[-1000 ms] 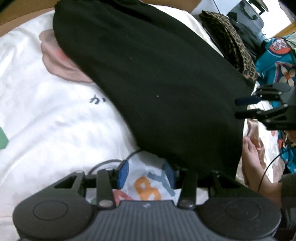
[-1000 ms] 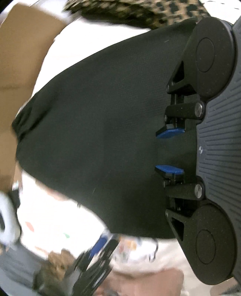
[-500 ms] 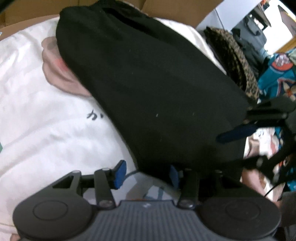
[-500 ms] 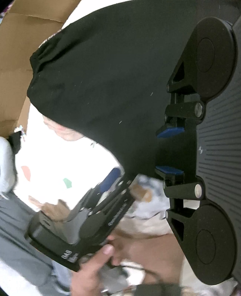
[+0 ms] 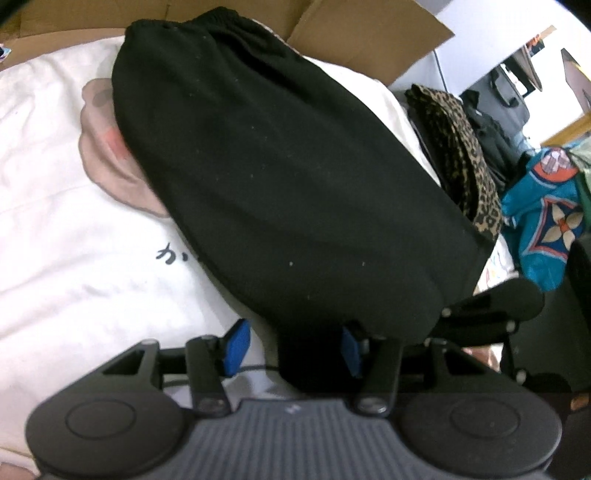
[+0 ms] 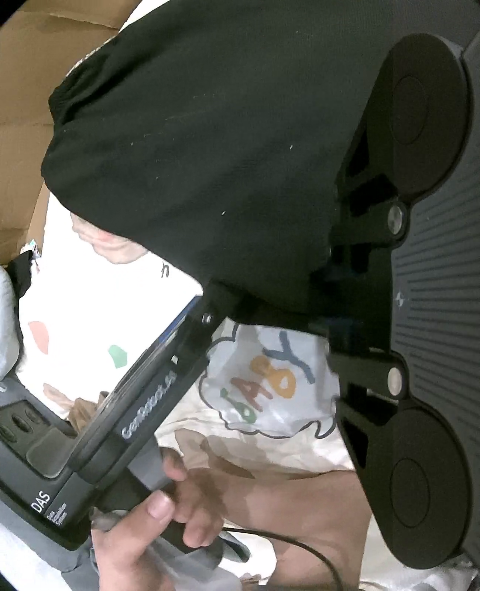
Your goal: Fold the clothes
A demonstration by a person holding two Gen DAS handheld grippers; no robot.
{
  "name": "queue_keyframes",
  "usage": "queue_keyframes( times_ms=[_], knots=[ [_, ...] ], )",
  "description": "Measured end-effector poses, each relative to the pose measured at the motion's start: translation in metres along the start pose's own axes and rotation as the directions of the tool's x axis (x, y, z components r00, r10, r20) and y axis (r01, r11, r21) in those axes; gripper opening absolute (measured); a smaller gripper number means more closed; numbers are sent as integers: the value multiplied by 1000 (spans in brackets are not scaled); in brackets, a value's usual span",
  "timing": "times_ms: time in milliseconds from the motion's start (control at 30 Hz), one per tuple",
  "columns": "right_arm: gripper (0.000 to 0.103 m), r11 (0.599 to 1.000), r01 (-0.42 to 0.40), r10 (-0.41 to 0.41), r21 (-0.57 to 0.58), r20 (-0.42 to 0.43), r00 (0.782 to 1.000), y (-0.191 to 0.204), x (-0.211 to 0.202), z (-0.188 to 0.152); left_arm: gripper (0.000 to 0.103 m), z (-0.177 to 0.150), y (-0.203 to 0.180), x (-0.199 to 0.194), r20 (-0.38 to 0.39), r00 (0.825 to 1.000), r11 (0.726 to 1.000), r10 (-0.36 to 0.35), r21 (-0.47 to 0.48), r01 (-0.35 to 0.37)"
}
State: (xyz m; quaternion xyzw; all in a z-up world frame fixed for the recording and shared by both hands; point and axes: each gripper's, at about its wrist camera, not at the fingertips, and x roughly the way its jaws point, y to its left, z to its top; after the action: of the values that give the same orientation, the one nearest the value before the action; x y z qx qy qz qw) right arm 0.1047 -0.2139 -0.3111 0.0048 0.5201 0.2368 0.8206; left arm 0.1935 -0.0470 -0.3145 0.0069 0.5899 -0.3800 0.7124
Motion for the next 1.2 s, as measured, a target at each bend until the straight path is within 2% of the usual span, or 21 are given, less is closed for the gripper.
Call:
queue_keyframes(
  times_ms=[100,300,700,767,833,867,967,1000,1100,1200],
  knots=[
    [4,1000,-4,3,14,7,1000,-7,-6,-2,60,-6,10,-12,-34,999,1000,3,27,-3],
    [4,998,-23,21,53,43,999,-18,-17,-3,63,-12,-4,7,-75,996,996,46,82,-40],
    [4,993,-45,37,105,77,996,-26,-25,-8,62,-3,-12,29,20,990,987,139,73,-140],
    [4,990,-67,57,126,80,995,-30,-27,-8,58,-3,-12,30,37,988,986,148,66,-150],
    [6,982,-101,88,159,83,993,-35,-29,-10,41,-2,-9,30,32,992,991,126,47,-128],
    [7,977,-119,105,178,86,991,-38,-31,-11,38,-2,-7,30,26,993,993,111,36,-112],
    [22,956,-168,144,241,114,983,-50,-40,-18,25,-2,-7,31,8,995,995,99,33,-99],
    [24,953,-168,141,252,119,983,-53,-42,-21,19,-2,-7,31,4,996,995,94,35,-94],
    [24,947,-154,125,281,119,985,-62,-46,-30,16,-2,-7,30,1,996,995,89,35,-89],
    [24,946,-85,63,312,82,995,-72,-42,-40,13,-1,-7,28,-11,995,994,98,39,-97]
  ],
)
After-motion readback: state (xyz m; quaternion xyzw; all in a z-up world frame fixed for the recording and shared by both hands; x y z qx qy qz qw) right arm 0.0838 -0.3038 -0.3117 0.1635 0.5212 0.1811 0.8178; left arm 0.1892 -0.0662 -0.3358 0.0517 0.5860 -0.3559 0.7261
